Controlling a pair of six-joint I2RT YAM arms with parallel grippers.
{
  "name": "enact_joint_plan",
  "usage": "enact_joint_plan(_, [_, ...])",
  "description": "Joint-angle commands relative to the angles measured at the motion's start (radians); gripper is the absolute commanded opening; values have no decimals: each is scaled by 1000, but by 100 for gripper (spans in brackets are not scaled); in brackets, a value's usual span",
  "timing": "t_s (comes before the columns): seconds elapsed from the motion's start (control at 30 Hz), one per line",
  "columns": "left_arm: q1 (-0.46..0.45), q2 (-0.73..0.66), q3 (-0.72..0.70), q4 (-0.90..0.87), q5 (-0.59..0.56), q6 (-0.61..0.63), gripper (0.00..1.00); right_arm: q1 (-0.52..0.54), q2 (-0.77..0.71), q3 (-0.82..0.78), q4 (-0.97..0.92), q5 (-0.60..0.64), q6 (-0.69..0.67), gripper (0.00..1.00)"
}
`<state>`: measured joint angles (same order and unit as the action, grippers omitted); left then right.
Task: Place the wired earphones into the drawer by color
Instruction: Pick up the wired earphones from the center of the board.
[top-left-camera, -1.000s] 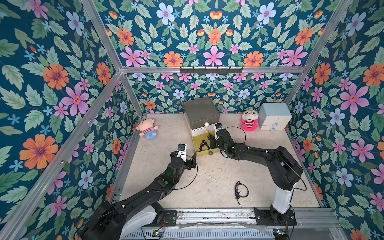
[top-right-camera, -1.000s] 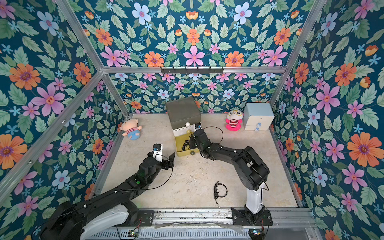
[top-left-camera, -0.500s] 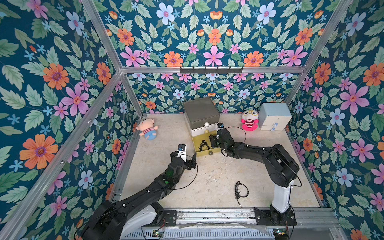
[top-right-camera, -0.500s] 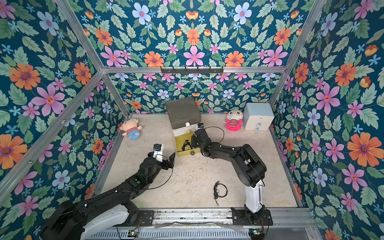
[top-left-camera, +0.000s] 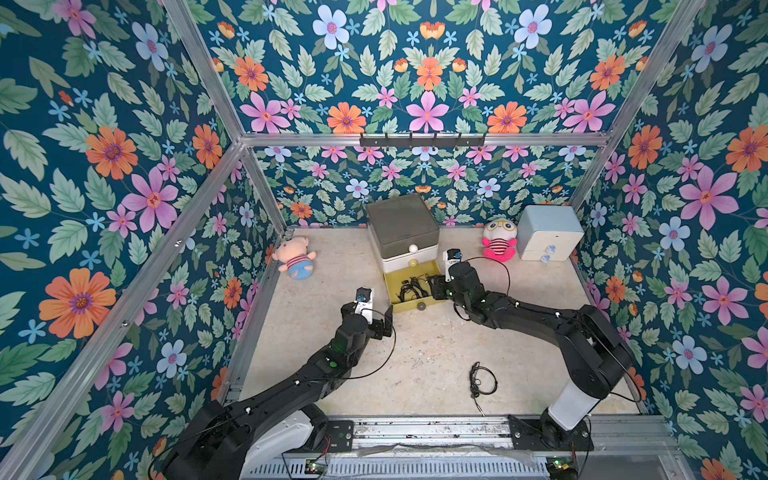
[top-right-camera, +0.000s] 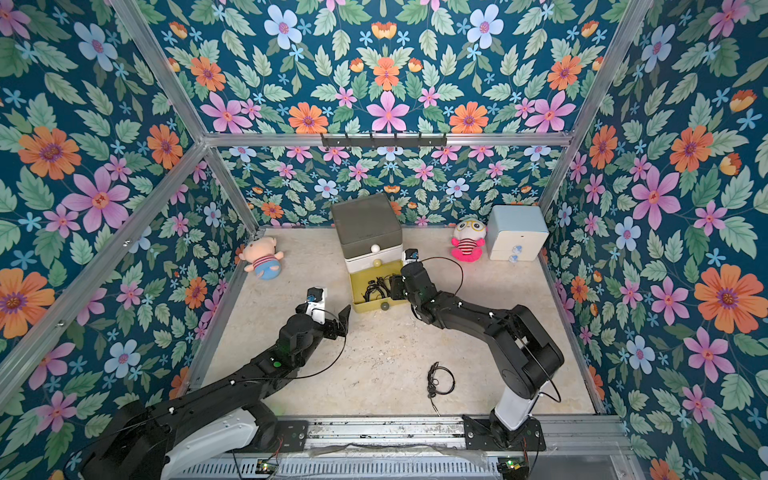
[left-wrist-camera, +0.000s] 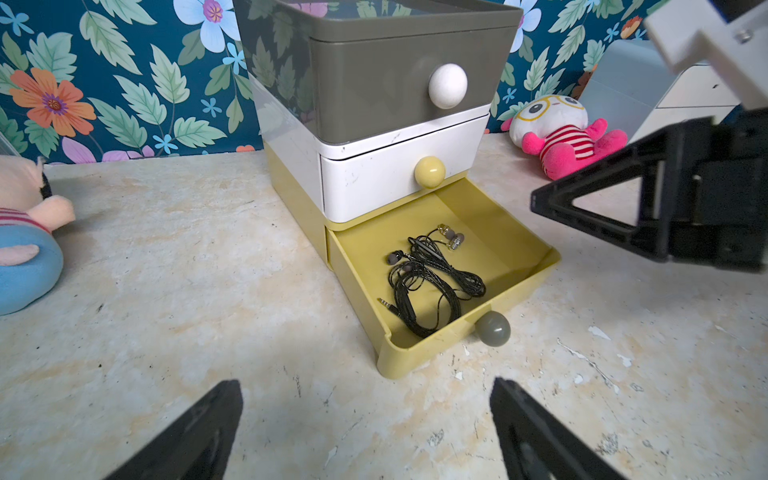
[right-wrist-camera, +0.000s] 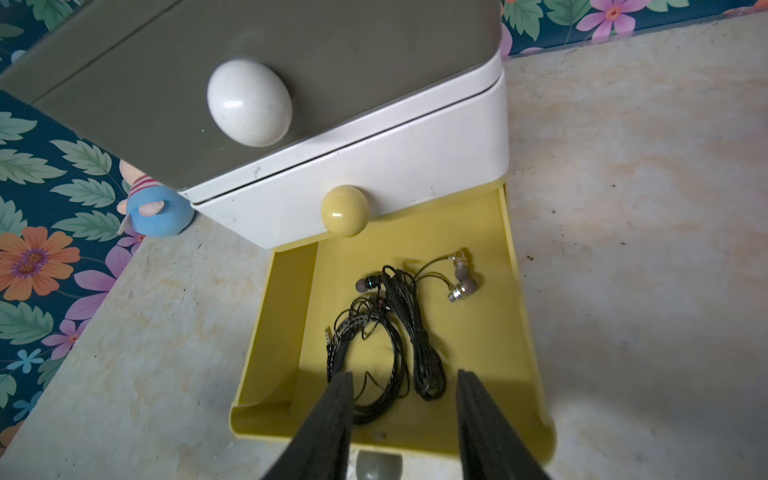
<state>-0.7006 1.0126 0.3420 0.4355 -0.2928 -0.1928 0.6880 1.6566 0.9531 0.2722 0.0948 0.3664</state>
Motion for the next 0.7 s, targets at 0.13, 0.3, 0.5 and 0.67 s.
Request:
enact_joint_plan(0.13, [1, -20, -15, 43, -13, -3, 99, -1, -187, -126, -115, 6, 11, 47])
enact_joint_plan(0.3, [1, -36, -23, 48, -28, -9, 99, 4, -311, -209, -219, 3, 59, 47])
enact_joint_plan(0.5, [1, -57, -35, 53, -41, -8, 99, 54, -458, -299, -353, 41, 129, 48])
enact_joint_plan(0.67, [1, -55, -40, 61, -47, -2, 99, 96, -567, -368, -441, 63, 209, 49])
